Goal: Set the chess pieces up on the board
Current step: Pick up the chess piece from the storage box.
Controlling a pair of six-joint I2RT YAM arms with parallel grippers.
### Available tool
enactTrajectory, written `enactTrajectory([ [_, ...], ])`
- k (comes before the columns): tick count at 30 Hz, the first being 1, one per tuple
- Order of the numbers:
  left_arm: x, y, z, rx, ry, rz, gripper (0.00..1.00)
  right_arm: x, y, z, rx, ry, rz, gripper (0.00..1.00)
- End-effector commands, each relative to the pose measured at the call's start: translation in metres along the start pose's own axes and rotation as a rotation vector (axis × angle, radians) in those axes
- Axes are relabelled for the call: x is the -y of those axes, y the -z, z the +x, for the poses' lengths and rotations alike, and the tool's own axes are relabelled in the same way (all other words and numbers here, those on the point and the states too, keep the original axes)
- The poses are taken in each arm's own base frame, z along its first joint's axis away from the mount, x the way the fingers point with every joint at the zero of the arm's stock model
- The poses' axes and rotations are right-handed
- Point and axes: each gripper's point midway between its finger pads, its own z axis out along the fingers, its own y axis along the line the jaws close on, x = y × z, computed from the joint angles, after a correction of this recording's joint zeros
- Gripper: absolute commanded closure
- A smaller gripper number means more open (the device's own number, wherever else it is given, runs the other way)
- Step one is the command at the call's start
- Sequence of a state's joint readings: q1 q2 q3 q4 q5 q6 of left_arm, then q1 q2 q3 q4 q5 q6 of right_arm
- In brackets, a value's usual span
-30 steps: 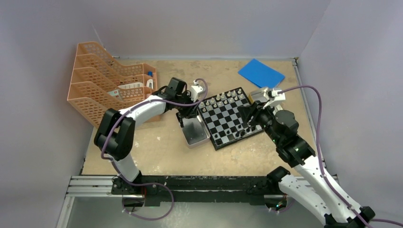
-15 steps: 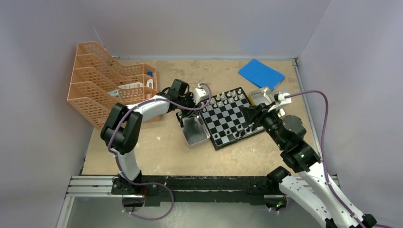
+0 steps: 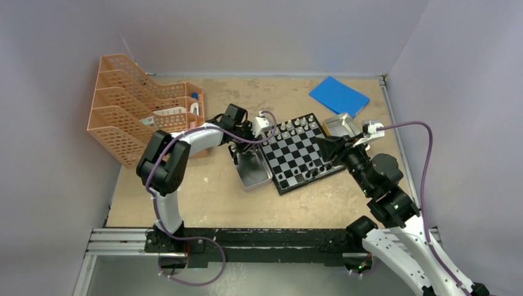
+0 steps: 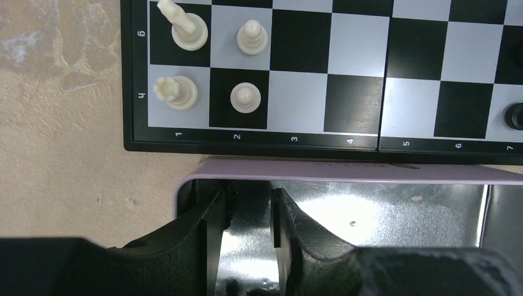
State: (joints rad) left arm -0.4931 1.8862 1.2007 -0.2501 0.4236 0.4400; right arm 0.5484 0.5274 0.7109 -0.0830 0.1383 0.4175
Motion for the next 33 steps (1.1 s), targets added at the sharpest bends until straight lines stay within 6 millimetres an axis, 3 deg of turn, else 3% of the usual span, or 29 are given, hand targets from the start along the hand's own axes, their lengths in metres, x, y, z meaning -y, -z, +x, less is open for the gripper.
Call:
enactTrajectory([
  [1,-0.009,0.0,-0.017,0.041,-0.041,-0.014,0.68,-0.003,-0.003,-0.009,0.044,0.01,-0.015,0.51],
  [7,-0.009,-0.001,-0.012,0.031,-0.032,-0.023,0.78,-0.003,-0.005,-0.005,0.033,0.01,-0.019,0.51],
  [20,0.001,-0.003,0.003,-0.022,0.011,-0.033,0.75,-0.005,-0.006,-0.002,0.025,0.012,-0.037,0.51],
  [25,0.006,0.0,0.001,-0.024,0.015,-0.03,0.87,-0.005,-0.006,-0.002,0.029,0.012,-0.039,0.5],
  [33,0.012,0.023,-0.014,-0.001,0.051,-0.041,1.0,-0.005,-0.006,-0.001,0.027,0.01,-0.038,0.5],
])
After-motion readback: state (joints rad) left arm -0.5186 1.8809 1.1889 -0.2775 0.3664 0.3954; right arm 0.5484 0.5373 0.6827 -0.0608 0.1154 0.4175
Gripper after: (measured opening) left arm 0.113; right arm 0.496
